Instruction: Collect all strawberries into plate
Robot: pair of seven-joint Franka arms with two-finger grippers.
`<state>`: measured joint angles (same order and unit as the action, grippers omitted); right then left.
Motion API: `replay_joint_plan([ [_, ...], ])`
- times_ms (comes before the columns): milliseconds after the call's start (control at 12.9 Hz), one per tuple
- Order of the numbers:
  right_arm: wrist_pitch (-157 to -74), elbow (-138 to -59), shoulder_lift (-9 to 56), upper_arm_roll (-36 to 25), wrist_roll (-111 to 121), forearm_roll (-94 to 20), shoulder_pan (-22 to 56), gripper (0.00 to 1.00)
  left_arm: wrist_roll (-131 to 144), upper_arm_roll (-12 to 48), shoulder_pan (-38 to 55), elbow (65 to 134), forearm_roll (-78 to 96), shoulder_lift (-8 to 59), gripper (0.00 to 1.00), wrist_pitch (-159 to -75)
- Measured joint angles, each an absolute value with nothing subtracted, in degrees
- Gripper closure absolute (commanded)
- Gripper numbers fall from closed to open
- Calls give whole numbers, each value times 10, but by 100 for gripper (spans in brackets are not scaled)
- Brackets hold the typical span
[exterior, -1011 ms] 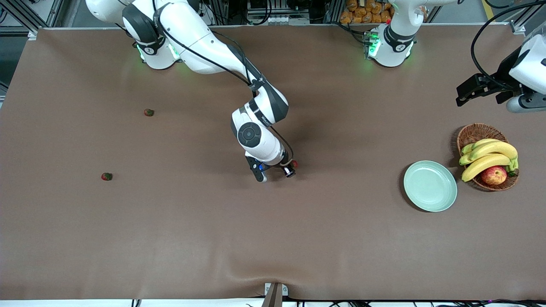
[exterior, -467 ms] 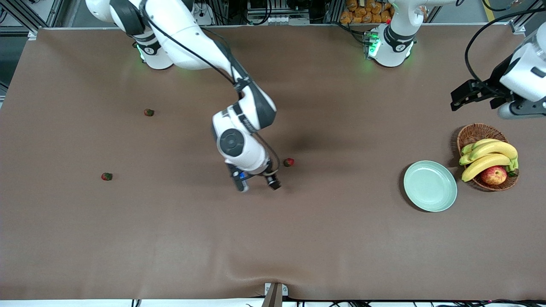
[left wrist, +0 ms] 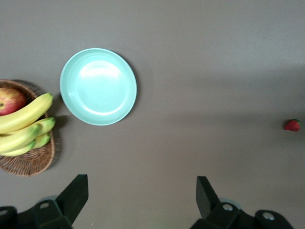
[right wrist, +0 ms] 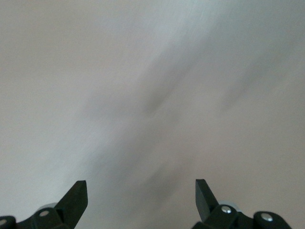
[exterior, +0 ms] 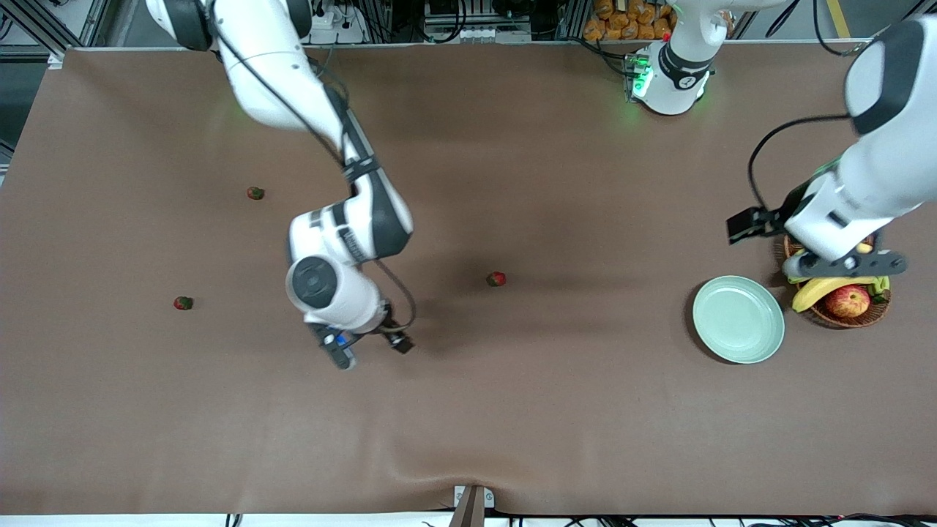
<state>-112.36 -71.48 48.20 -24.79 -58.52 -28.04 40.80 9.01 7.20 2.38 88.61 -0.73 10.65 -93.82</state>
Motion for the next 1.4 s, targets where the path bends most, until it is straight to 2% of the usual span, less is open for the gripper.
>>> replay_joint_plan([
  [233,-1058,-715,481,-282,-421,-281,352,0,90,72,25,883,-7,108,0,-942],
  [467,-997,-722,481,-355,-244,-281,335,0,90,66,16,878,-7,98,0,-929],
  [778,-992,-802,462,-467,20,-281,334,0,90,62,13,877,-7,87,0,-894],
  [1011,-1071,-892,453,-519,165,-282,332,0,90,57,8,877,-7,86,0,-891],
  [1400,-1205,-1000,454,-523,234,-313,331,2,90,57,-1,877,-7,86,0,-891],
])
